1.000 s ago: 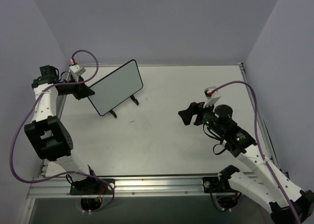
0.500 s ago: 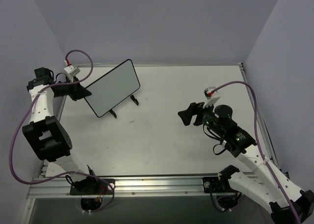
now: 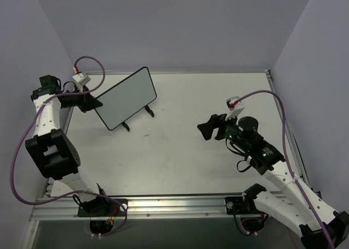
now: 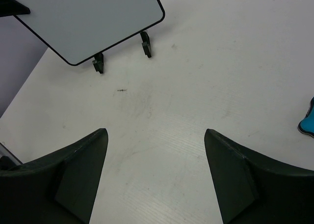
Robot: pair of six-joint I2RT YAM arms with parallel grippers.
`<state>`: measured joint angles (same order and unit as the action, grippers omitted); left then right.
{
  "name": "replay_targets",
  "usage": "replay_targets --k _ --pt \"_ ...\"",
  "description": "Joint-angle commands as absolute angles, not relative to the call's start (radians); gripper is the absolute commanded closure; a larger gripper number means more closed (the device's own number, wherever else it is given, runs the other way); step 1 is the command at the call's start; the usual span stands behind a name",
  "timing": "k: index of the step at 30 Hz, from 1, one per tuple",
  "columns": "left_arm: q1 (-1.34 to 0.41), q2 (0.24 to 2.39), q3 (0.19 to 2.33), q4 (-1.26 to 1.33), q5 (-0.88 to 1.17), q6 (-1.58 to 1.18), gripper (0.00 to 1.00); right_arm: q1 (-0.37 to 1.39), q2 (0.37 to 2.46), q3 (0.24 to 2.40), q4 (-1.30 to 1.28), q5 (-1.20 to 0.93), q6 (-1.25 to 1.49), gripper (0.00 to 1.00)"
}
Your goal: Erase the whiteboard
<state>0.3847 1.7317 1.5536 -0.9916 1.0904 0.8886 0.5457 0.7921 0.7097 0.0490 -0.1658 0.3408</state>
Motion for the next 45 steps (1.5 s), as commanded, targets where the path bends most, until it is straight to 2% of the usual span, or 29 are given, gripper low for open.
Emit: replay_targets --k 1,18,28,32,34,36,37,45 --pt "0.374 1.667 1.543 -0.979 1.201 0.939 0.98 0.558 0.793 0.709 0.094 -0.184 0.337 0.25" --pt "0.345 1.7 1.542 -1.015 1.058 0.999 0.98 0.566 0.796 0.71 0.094 -0.195 0.337 0.25" --pt "0.345 1.747 1.555 -0.993 0.994 0.945 0.98 0.569 0.808 0.71 0.098 -0.201 0.339 0.25" --pt "0.342 1.743 1.56 -0.959 0.942 0.917 0.84 0.569 0.808 0.709 0.101 -0.207 0.341 0.25" --pt "0.342 1.74 1.559 -0.942 0.919 0.899 0.8 0.571 0.808 0.709 0.101 -0.207 0.341 0.25" --pt "0.341 1.74 1.565 -0.93 0.902 0.891 0.69 0.571 0.805 0.709 0.103 -0.207 0.342 0.25" --pt "0.341 1.744 1.571 -0.927 0.897 0.882 0.67 0.571 0.805 0.709 0.103 -0.209 0.341 0.25" --pt "0.313 1.776 1.615 -0.913 0.832 0.835 0.63 0.575 0.808 0.709 0.103 -0.207 0.341 0.24"
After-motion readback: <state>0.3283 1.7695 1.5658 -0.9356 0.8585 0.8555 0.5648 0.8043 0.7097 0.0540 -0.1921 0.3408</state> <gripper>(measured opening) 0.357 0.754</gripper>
